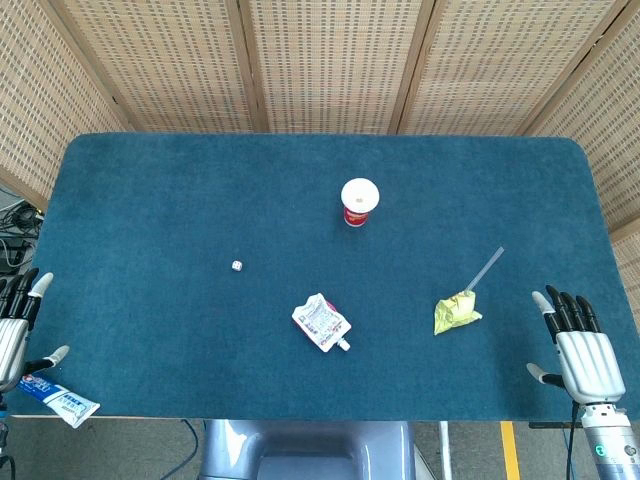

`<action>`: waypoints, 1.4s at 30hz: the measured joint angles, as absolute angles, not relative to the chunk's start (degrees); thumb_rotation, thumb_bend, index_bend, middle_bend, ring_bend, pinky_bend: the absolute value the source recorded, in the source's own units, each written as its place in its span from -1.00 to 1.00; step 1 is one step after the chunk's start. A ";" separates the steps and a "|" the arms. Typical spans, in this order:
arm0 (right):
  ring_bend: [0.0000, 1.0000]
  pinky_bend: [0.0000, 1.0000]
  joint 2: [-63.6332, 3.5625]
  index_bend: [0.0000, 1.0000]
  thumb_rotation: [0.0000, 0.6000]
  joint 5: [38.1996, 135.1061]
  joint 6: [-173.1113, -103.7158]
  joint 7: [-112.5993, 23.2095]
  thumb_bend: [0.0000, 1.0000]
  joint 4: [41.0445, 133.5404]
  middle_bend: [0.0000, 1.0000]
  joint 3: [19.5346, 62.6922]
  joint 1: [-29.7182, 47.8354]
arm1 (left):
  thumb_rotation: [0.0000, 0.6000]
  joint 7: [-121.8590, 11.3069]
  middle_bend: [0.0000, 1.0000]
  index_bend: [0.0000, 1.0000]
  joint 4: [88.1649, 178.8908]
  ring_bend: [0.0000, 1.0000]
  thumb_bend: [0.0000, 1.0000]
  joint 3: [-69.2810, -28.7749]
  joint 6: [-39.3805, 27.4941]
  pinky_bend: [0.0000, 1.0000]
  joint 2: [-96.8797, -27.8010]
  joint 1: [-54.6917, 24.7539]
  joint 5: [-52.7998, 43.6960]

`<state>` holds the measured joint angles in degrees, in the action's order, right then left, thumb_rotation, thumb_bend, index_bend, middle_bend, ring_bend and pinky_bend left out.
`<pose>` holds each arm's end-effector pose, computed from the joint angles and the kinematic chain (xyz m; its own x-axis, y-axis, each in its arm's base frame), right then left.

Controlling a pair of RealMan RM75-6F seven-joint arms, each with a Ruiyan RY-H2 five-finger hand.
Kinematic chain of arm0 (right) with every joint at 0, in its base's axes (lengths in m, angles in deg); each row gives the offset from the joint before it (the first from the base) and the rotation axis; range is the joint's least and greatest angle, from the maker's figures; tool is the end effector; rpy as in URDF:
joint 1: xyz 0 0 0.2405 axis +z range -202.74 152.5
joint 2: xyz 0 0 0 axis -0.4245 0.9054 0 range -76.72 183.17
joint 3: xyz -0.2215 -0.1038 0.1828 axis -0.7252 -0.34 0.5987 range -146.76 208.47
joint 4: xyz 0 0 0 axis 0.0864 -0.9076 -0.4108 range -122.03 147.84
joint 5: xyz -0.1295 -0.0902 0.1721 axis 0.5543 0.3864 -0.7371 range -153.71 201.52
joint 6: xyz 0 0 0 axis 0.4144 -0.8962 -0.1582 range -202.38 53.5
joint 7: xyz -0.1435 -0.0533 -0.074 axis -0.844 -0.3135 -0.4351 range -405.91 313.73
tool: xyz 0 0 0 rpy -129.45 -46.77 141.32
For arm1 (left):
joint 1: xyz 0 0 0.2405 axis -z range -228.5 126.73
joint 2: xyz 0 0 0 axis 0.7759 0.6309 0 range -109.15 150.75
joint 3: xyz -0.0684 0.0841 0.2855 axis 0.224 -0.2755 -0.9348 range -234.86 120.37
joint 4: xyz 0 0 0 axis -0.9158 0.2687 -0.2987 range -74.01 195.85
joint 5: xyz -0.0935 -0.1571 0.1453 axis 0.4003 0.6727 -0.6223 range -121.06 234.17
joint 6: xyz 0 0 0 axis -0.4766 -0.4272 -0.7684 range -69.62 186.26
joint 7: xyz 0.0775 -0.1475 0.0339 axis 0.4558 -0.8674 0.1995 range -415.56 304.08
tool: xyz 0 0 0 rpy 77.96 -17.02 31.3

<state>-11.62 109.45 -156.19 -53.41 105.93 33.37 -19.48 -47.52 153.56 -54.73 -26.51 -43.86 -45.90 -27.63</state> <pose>-0.3630 -0.2156 0.1431 0.4879 -0.0607 0.8708 -0.8728 -0.0239 0.4874 -0.3676 0.2120 0.1552 0.5081 0.0154 0.8612 0.8610 0.0170 -0.5083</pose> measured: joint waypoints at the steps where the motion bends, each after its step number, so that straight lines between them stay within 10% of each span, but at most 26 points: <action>1: -1.00 -1.00 -11.63 -1.00 1.00 109.47 -156.20 -53.43 -1.00 105.94 -1.00 33.36 -19.48 | 1.00 -47.52 -1.00 -1.00 153.56 -1.00 -0.99 -54.74 -26.49 -1.00 -43.87 -45.89 -27.63; 36: -1.00 -1.00 -11.69 -1.00 1.00 110.63 -156.61 -53.35 -1.00 106.05 -1.00 32.83 -19.60 | 1.00 -46.72 -1.00 -1.00 153.69 -1.00 -0.78 -53.01 -23.90 -1.00 -44.48 -43.29 -26.71; 42: -1.00 -1.00 -12.24 -1.00 1.00 110.48 -155.80 -54.12 -1.00 105.57 -1.00 32.66 -19.31 | 1.00 -45.39 -1.00 -0.66 152.49 -1.00 -0.55 -50.33 -18.17 -1.00 -45.69 -38.48 -24.51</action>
<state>-12.24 110.48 -155.80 -54.12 105.57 32.66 -19.31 -45.39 152.49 -50.33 -18.17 -45.69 -38.48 -24.51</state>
